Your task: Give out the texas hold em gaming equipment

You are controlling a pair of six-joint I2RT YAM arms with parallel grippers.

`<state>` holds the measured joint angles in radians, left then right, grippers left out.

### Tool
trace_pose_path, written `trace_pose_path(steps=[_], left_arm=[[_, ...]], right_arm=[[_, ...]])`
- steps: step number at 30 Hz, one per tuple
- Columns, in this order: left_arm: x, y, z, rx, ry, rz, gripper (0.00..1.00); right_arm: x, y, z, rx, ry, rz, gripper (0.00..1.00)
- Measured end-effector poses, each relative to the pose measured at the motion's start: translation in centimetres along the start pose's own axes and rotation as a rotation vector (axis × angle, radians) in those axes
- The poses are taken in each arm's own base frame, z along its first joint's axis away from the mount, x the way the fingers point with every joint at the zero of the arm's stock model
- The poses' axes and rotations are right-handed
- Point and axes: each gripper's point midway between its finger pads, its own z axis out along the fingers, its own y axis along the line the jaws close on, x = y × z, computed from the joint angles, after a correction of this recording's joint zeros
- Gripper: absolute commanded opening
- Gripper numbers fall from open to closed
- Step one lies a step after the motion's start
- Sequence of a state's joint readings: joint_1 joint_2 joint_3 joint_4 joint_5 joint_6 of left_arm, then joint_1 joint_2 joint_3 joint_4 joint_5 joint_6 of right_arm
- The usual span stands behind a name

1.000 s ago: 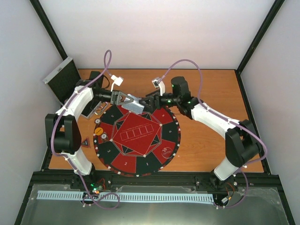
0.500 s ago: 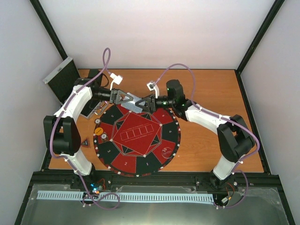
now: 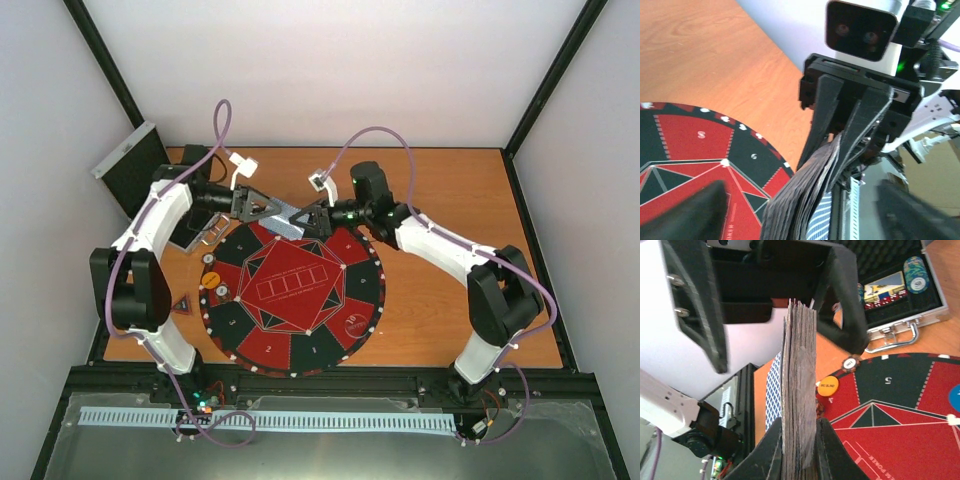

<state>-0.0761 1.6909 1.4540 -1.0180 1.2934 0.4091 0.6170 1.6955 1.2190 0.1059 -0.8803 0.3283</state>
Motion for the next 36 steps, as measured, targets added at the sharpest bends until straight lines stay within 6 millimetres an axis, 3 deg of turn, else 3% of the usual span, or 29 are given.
trace_pose_path(steps=[4, 7, 10, 14, 19, 23, 29, 36], left_arm=[[-1.0, 1.4, -1.9, -0.125, -0.001, 0.035, 1.0], [-2.3, 1.9, -4.3, -0.29, 0.021, 0.155, 1.0], [-2.9, 0.9, -7.1, -0.488, 0.089, 0.357, 1.0], [-1.1, -1.8, -9.7, -0.721, 0.244, 0.67, 1.0], [3.2, -4.0, -7.5, -0.791, 0.373, 1.086, 1.0], [4.7, -3.4, -6.5, -0.816, 0.391, 1.295, 1.0], [3.9, -1.1, -5.5, -0.822, 0.42, 1.356, 1.0], [4.5, 1.1, -4.9, -0.802, 0.467, 1.3, 0.99]], right_arm=[[-0.5, -0.4, -0.3, 0.061, 0.048, -0.002, 0.03], [-0.9, -0.5, -0.5, 0.096, 0.08, -0.008, 0.03], [-1.2, -0.9, -0.5, 0.13, 0.119, -0.005, 0.03], [-1.1, -1.3, -0.5, 0.164, 0.157, 0.003, 0.03], [-0.6, -0.6, 0.5, 0.156, 0.199, 0.015, 0.03], [-0.2, 0.4, 2.0, 0.129, 0.236, 0.008, 0.03], [0.2, 1.8, 3.4, 0.097, 0.267, 0.001, 0.03], [0.0, 2.0, 4.7, 0.054, 0.279, 0.002, 0.03]])
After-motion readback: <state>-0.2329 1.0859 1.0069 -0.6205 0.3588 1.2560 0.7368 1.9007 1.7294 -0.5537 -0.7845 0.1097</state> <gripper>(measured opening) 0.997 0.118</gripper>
